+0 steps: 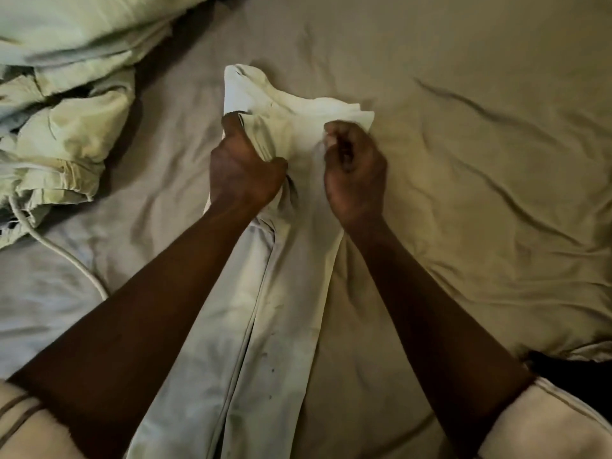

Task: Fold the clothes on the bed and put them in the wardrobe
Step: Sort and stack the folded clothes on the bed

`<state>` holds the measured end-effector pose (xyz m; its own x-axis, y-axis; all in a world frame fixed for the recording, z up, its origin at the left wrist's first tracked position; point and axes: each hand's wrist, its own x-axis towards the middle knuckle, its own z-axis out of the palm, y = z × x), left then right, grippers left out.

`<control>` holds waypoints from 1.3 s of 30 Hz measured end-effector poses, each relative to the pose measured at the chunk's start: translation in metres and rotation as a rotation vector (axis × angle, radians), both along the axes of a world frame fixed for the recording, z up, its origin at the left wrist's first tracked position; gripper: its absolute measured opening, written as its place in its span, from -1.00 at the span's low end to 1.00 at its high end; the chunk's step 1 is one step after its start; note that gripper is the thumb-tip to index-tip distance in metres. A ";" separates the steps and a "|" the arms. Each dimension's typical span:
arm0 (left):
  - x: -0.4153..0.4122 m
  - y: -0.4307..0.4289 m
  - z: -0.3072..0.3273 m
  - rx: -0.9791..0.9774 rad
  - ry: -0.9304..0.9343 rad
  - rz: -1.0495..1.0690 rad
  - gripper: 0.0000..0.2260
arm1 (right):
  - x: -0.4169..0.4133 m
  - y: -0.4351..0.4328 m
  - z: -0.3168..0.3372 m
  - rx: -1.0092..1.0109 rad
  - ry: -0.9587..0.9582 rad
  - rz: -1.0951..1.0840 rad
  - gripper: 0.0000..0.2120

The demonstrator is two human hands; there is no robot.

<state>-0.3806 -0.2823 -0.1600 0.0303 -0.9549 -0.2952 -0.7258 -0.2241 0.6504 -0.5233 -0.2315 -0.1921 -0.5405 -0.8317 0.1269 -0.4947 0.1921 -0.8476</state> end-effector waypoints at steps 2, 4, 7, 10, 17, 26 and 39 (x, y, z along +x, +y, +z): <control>0.001 -0.001 0.007 -0.058 0.007 0.035 -0.49 | 0.005 0.010 -0.015 0.117 -0.040 0.143 -0.62; 0.007 -0.004 0.012 -0.073 0.052 0.193 -0.50 | 0.008 0.015 -0.026 0.147 0.051 0.241 -0.51; 0.018 -0.005 0.016 -0.092 0.031 0.399 -0.62 | 0.018 0.019 -0.032 0.203 0.335 0.316 -0.28; 0.025 0.008 0.007 -0.088 -0.015 0.336 -0.76 | 0.034 0.027 -0.021 0.318 0.613 0.396 -0.01; 0.038 0.032 -0.013 0.052 -0.088 0.077 -0.78 | 0.055 0.035 -0.025 0.411 0.696 0.495 0.15; 0.034 0.033 -0.027 -0.353 -0.327 -0.174 -0.58 | 0.048 0.044 -0.027 0.221 0.592 0.322 -0.37; 0.119 0.184 -0.021 -0.129 -0.433 -0.034 -0.40 | 0.159 0.248 -0.003 0.556 0.239 -0.132 -0.19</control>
